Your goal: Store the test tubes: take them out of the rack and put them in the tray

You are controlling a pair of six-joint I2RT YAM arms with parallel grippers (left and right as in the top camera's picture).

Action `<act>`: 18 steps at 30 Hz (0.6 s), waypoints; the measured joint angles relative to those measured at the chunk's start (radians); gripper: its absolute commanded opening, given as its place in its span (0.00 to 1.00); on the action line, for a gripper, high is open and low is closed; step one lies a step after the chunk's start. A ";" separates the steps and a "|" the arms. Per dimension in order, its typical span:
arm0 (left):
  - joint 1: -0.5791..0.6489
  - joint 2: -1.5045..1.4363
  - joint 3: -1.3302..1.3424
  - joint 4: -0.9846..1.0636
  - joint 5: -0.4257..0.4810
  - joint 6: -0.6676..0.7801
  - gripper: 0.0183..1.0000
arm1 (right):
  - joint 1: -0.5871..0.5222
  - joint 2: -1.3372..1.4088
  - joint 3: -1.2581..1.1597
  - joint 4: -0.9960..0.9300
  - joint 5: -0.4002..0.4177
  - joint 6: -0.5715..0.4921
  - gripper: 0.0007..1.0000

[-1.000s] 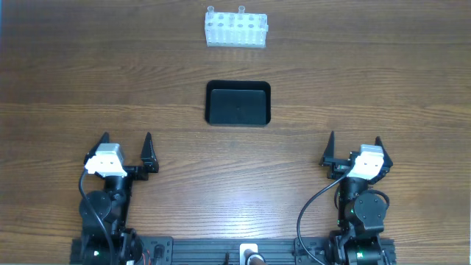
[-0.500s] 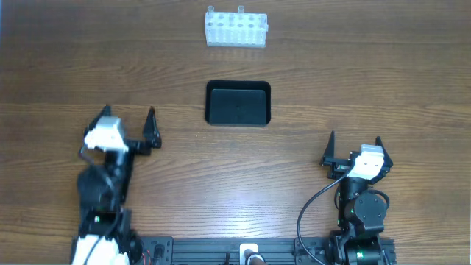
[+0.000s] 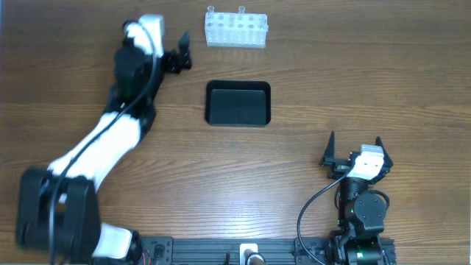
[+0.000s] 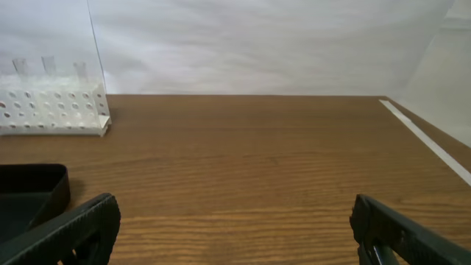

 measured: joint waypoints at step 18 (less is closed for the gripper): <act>-0.083 0.501 0.646 -0.307 -0.057 0.000 1.00 | 0.000 0.000 0.000 0.000 0.000 0.000 0.99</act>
